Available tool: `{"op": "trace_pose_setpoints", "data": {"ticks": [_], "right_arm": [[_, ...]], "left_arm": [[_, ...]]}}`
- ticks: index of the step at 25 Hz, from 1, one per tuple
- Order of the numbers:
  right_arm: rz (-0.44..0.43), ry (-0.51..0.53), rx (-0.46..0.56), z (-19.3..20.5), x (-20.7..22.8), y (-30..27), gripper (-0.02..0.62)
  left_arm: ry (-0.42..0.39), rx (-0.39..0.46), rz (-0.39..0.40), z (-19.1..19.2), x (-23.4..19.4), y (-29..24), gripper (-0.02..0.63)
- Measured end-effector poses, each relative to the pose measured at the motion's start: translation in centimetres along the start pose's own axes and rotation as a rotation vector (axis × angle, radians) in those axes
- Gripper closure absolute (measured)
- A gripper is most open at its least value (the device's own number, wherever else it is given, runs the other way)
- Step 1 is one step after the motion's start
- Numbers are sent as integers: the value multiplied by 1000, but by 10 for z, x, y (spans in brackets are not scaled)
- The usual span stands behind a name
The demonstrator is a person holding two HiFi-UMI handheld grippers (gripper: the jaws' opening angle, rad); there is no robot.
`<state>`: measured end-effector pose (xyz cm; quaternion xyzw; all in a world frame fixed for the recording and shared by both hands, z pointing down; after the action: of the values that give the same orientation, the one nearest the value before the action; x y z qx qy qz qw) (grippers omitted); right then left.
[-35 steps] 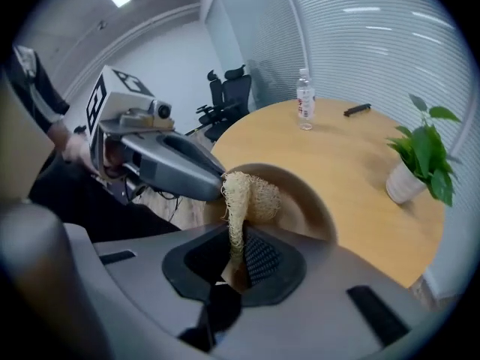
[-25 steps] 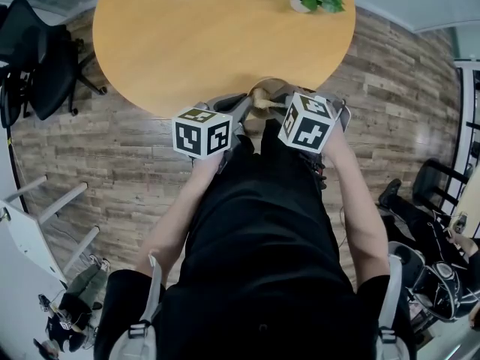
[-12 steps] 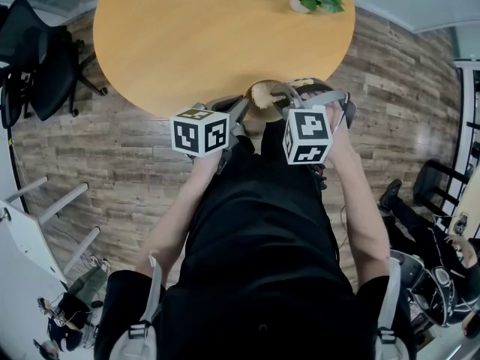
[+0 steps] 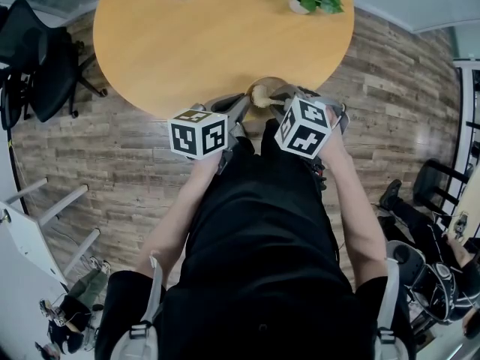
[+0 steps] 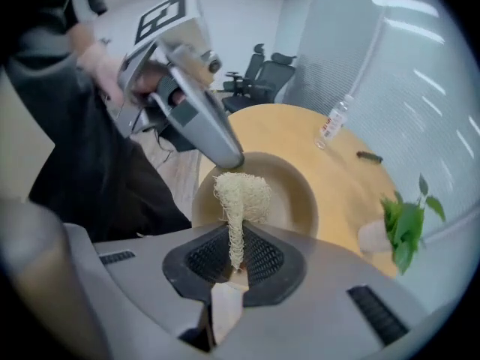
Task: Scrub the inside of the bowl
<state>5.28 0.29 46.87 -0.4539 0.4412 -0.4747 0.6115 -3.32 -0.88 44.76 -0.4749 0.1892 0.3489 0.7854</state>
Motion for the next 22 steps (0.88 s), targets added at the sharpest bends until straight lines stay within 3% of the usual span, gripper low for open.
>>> {"op": "trace_pose_setpoints", "data": {"ticks": [5, 12, 18, 22], "right_arm": [[-200, -414, 79, -5, -2, -4, 558], [-320, -670, 188, -15, 9, -1, 558], [-617, -1166, 433, -15, 27, 10, 558], [-661, -1265, 488, -13, 30, 10, 558]], "left_arm": [[-27, -5, 3, 0, 4, 0, 584], [-44, 6, 16, -4, 6, 0, 584], [-41, 30, 19, -8, 6, 2, 584], [-36, 38, -6, -9, 0, 2, 584]]}}
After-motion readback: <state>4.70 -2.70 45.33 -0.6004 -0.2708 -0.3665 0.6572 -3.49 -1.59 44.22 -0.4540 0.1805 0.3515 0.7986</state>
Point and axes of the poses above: the fingertips, and each gripper's own axes: y backward along the fingers, x to its right, z out of its underside, the point moved 3 cm from there along y, backward along the fingers, and after that the axes turned 11 degrees about -x, right-handed, at the moved point
